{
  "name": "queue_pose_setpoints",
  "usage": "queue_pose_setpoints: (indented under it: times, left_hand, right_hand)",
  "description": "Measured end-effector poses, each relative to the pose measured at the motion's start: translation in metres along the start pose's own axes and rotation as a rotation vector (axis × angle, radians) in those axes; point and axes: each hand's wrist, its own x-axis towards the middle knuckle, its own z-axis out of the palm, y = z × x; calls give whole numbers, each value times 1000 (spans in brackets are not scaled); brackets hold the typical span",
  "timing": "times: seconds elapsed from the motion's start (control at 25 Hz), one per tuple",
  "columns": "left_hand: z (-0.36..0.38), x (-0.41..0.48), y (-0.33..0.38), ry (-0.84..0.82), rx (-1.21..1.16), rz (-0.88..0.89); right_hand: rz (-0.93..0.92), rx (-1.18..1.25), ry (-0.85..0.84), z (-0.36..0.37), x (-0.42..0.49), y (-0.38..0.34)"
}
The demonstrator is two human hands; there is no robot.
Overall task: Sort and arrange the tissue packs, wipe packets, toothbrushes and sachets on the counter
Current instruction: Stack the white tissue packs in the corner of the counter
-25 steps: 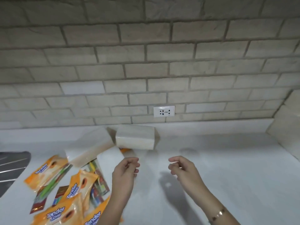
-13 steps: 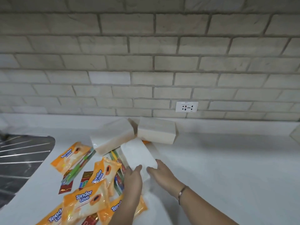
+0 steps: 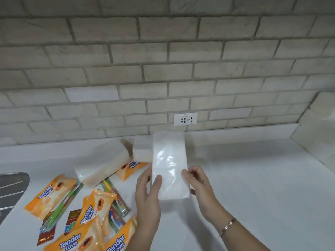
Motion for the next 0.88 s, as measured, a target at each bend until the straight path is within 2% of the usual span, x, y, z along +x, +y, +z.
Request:
queue_pose_setpoints:
  times: [0.2, 0.36, 0.52, 0.64, 0.76, 0.88]
  left_hand:
    - [48, -7, -1, -191, 6, -64]
    - [101, -18, -6, -424, 38, -136]
    - [157, -37, -27, -509, 134, -308]
    - [197, -59, -44, -583, 54, -490]
    - [244, -76, -49, -660, -98, -473]
    - [290, -82, -50, -643, -189, -433]
  right_hand:
    - [116, 266, -13, -46, 1, -8]
    - [56, 326, 158, -104, -10, -16]
    - [-67, 314, 354, -156, -14, -17]
    - [-143, 254, 470, -181, -21, -23]
    - [-225, 176, 526, -216, -25, -33]
    - [-258, 126, 496, -256, -22, -47]
